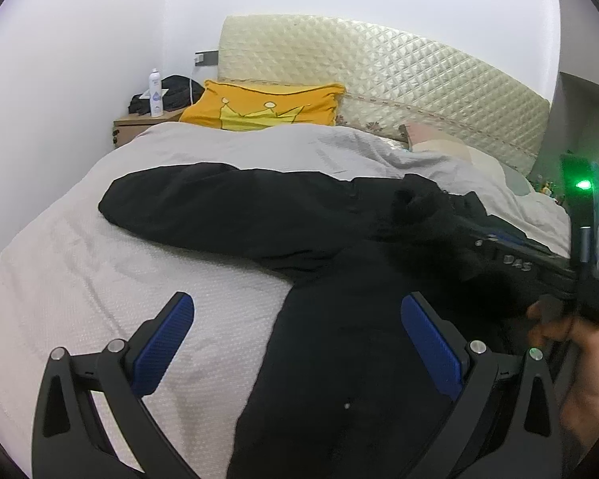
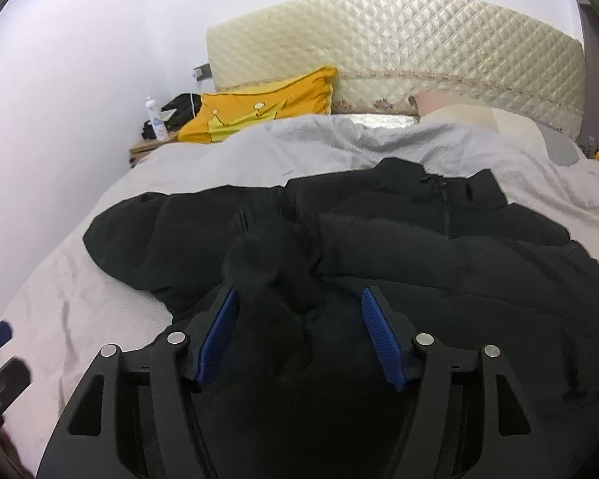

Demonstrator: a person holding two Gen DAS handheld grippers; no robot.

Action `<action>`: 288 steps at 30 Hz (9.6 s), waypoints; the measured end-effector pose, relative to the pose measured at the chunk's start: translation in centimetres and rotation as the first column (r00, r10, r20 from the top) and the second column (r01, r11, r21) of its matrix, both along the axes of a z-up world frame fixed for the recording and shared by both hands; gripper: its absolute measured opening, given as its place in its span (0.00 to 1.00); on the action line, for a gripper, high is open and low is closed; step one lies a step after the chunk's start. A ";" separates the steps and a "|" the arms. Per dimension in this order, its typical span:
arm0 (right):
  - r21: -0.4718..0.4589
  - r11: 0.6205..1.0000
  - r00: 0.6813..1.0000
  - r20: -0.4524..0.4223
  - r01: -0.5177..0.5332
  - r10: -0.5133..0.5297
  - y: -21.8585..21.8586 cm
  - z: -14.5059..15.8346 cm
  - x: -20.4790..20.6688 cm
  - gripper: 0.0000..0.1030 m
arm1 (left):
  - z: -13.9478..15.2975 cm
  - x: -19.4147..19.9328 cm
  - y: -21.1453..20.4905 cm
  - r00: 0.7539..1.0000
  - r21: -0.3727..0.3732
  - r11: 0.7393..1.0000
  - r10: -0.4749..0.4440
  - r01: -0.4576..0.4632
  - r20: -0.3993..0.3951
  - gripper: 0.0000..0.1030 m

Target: Fold large clothes

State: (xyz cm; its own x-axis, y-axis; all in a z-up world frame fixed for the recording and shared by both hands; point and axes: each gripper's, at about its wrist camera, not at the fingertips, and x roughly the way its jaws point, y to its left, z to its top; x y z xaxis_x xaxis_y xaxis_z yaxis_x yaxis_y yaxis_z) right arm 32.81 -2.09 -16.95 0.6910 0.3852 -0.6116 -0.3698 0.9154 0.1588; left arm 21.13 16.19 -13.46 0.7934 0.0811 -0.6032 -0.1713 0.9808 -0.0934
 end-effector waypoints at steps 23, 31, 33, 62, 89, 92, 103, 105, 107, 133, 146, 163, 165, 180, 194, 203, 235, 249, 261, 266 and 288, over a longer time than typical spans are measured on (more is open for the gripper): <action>-0.021 0.955 0.955 0.020 0.297 -0.297 -21.8 -1.3 -2.4 0.60 | -0.3 0.5 -6.8 0.994 0.009 0.995 -0.100 0.100 0.054 1.00; 0.033 0.943 0.943 -0.048 0.332 -0.330 -26.0 -3.9 -1.6 0.61 | -0.9 1.1 -7.6 0.994 0.019 0.995 -0.095 0.094 0.045 1.00; 0.028 0.946 0.945 -0.058 0.324 -0.322 -26.9 -4.6 -1.4 0.61 | -1.1 1.2 -7.6 0.995 0.018 0.996 -0.090 0.090 0.033 1.00; 0.018 0.938 0.929 -0.143 0.347 -0.341 -29.8 -8.1 1.4 0.15 | -1.5 0.7 -9.2 0.994 -0.014 0.994 -0.104 0.105 0.029 1.00; 0.152 0.949 0.957 0.047 0.275 -0.285 -24.6 5.6 -10.3 0.31 | 7.0 -4.9 -10.4 0.989 -0.037 0.994 -0.098 0.103 0.108 1.00; 0.166 0.952 0.958 0.091 0.256 -0.273 -24.1 6.9 -12.4 0.31 | 7.7 -5.8 -11.0 0.986 -0.034 0.992 -0.120 0.125 0.119 1.00; 0.186 0.963 0.949 0.212 0.197 -0.235 -22.4 9.5 -20.4 0.31 | 8.9 -8.8 -13.3 0.969 0.016 0.981 -0.192 0.192 0.158 1.00; 0.183 0.963 0.944 0.229 0.197 -0.237 -22.3 9.6 -21.5 0.31 | 8.9 -9.3 -13.4 0.966 0.013 0.979 -0.204 0.204 0.160 1.00; 0.179 0.962 0.938 0.245 0.206 -0.246 -22.2 9.6 -22.5 0.31 | 8.9 -9.7 -13.6 0.964 0.007 0.977 -0.213 0.215 0.161 1.00; 0.154 0.948 0.914 0.259 0.279 -0.311 -23.2 4.6 -29.9 0.32 | 6.7 -10.2 -13.0 0.975 -0.023 0.981 -0.187 0.191 0.117 1.00; 0.135 0.958 0.934 0.222 0.255 -0.280 -23.0 3.3 -29.0 0.33 | 9.6 -6.1 -8.3 0.985 0.103 0.982 -0.162 0.155 0.062 1.00; 0.118 0.951 0.936 0.178 0.286 -0.304 -22.9 2.1 -27.3 0.51 | 13.0 4.0 5.3 0.994 0.005 0.999 -0.046 0.046 0.096 1.00; 0.113 0.952 0.937 0.177 0.284 -0.300 -22.7 2.0 -27.1 0.54 | 12.5 5.0 7.5 0.997 -0.016 0.999 -0.030 0.031 0.077 1.00; 0.072 0.949 0.941 0.128 0.307 -0.314 -21.2 0.8 -24.8 0.81 | 2.3 9.9 23.3 0.987 -0.333 0.929 0.150 -0.162 -0.064 1.00; 0.082 0.933 0.936 -0.051 0.351 -0.348 -18.8 -1.6 -19.7 0.81 | -12.8 13.7 35.6 0.929 -0.725 0.589 0.306 -0.356 -0.208 1.00; 0.051 0.917 0.918 -0.058 0.396 -0.393 -17.7 -2.1 -18.2 0.81 | -15.7 17.8 37.0 0.939 -0.768 0.562 0.312 -0.307 -0.148 0.94; 0.016 0.951 0.950 0.047 0.308 -0.308 -18.2 -0.6 -20.6 0.92 | 3.0 12.3 30.0 0.917 -0.474 0.822 0.393 -0.314 0.074 0.05; 0.055 0.965 0.955 0.134 0.258 -0.263 -19.9 1.4 -22.2 0.93 | 14.1 11.2 19.7 0.949 -0.300 0.928 0.275 -0.220 0.155 0.05; 0.104 0.956 0.931 0.221 0.274 -0.290 -23.2 3.4 -24.8 0.99 | 19.5 11.1 6.9 0.970 -0.168 0.984 0.091 -0.053 0.226 0.05; 0.128 0.951 0.928 0.215 0.282 -0.304 -24.8 3.3 -25.8 1.00 | 20.1 11.9 1.3 0.970 -0.126 0.992 0.019 0.013 0.244 0.05; 0.118 0.895 0.859 0.251 0.431 -0.446 -28.0 3.0 -26.9 1.00 | 9.9 14.1 -24.6 0.928 0.041 0.931 -0.364 0.362 0.077 0.05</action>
State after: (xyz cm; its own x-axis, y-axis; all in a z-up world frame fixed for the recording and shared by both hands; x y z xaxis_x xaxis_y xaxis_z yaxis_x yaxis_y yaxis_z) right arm 5.96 -30.07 -13.93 0.9291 0.0317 -0.3685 0.0327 0.9854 0.1672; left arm 35.21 -8.44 -3.54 0.8181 -0.2068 -0.5367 0.2038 0.9768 -0.0657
